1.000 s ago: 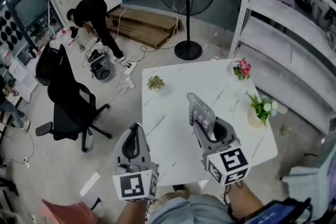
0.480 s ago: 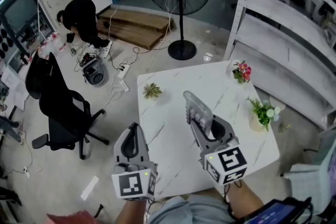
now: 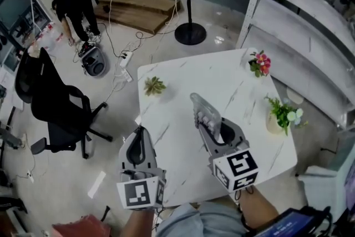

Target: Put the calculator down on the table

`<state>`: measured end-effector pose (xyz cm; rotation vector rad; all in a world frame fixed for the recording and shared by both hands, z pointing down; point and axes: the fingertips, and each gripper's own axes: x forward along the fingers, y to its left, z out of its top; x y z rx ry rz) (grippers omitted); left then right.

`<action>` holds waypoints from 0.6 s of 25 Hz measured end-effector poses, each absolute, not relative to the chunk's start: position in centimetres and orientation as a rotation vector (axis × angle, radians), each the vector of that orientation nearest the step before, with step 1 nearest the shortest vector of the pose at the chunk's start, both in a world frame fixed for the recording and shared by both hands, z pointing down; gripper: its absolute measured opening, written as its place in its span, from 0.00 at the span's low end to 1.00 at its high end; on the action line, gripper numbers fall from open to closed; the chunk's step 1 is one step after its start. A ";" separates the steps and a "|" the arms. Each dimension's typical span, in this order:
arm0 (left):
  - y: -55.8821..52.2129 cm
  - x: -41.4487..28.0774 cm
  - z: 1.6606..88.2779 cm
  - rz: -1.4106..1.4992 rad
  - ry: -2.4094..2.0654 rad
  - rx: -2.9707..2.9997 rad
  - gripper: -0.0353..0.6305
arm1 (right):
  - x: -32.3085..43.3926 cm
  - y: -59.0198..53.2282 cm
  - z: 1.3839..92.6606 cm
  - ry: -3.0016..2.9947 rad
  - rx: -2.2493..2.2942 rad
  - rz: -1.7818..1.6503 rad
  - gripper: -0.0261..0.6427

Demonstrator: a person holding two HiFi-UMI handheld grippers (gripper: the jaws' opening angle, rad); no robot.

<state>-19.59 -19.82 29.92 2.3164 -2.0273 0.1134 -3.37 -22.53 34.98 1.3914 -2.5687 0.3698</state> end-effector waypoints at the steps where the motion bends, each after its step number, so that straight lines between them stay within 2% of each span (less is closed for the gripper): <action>1: -20.0 -19.6 30.4 0.123 -2.024 2.308 0.06 | -3.3 -22.6 35.6 -2.560 1.384 0.386 0.26; 15: -21.3 -20.2 36.6 0.236 -1.969 2.225 0.06 | -4.6 -22.9 45.5 -2.425 1.257 0.605 0.26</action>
